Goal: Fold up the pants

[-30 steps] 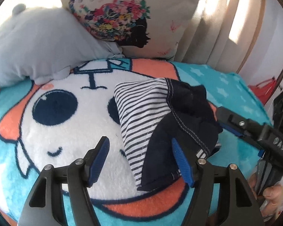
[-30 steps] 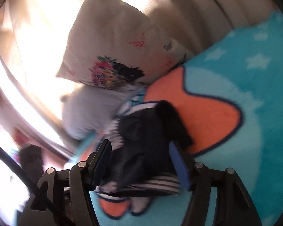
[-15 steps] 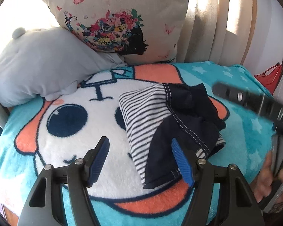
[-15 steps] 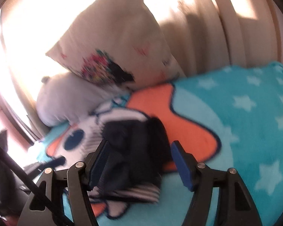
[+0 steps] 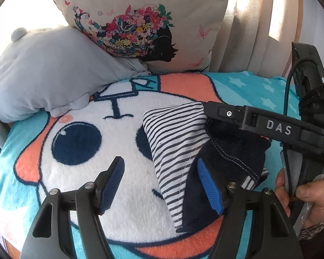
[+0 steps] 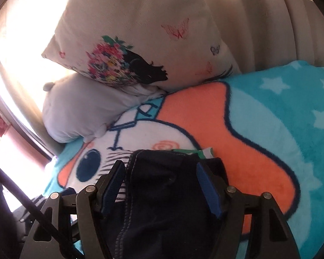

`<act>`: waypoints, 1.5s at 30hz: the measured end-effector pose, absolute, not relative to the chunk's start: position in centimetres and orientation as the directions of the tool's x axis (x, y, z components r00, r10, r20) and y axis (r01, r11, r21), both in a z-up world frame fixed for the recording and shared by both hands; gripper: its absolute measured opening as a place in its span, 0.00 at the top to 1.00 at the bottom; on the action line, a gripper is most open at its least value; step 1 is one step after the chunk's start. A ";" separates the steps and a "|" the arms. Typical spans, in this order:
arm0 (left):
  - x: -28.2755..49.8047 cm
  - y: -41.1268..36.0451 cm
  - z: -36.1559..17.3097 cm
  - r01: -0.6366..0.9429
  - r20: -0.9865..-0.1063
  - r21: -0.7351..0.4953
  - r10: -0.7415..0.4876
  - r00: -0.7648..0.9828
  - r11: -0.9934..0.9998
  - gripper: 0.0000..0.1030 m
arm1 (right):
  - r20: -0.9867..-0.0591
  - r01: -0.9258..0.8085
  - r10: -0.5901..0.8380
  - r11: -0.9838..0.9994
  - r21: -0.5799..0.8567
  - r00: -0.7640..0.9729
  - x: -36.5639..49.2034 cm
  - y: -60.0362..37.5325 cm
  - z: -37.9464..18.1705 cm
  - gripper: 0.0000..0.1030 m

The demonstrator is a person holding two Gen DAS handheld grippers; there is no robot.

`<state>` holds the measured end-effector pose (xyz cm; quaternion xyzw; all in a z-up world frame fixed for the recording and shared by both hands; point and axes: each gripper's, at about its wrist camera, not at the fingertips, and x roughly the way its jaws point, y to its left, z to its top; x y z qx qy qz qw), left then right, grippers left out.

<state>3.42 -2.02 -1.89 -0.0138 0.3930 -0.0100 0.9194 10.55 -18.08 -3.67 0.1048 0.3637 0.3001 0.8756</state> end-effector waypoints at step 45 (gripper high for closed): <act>7.0 -0.4 -6.3 0.145 -0.674 -0.488 -0.478 0.564 0.860 0.51 | -0.561 -0.426 0.666 0.746 0.512 0.492 8.4 -21.3 -7.0 0.33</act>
